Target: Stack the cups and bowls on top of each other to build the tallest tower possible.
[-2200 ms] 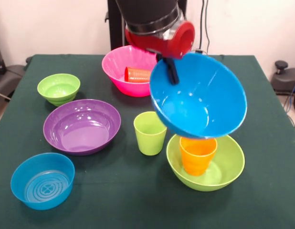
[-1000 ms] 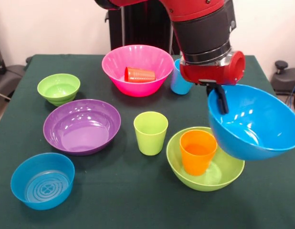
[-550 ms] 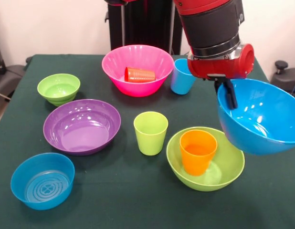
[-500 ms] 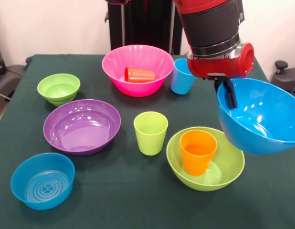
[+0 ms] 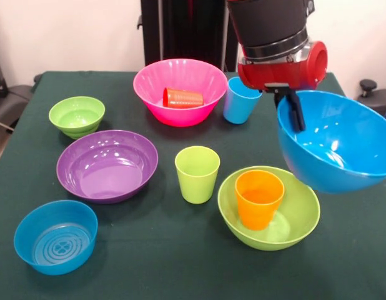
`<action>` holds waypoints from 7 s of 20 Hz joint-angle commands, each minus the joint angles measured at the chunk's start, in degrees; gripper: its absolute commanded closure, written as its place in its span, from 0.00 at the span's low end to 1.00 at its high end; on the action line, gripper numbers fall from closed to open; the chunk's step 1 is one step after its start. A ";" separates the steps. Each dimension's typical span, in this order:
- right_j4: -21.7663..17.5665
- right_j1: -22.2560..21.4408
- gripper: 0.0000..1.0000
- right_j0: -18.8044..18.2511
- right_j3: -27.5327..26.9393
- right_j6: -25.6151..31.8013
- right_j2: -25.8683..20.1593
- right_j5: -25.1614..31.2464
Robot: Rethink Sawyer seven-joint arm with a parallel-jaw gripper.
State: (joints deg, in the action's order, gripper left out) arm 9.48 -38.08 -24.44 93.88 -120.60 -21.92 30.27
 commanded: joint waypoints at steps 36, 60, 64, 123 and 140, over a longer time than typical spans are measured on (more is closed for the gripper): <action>-14.65 -1.59 1.00 -2.31 0.28 5.49 0.23 12.82; -19.69 4.95 1.00 0.11 -10.21 0.48 4.70 17.77; -19.50 5.46 1.00 0.83 -10.98 0.04 5.29 17.77; -0.20 10.17 1.00 -3.39 4.57 -3.14 -0.49 -4.78; -13.35 25.98 1.00 -16.25 -6.19 12.58 -10.90 -6.42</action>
State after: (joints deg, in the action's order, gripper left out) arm 3.50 -21.52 -41.20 94.92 -120.59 -31.85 26.79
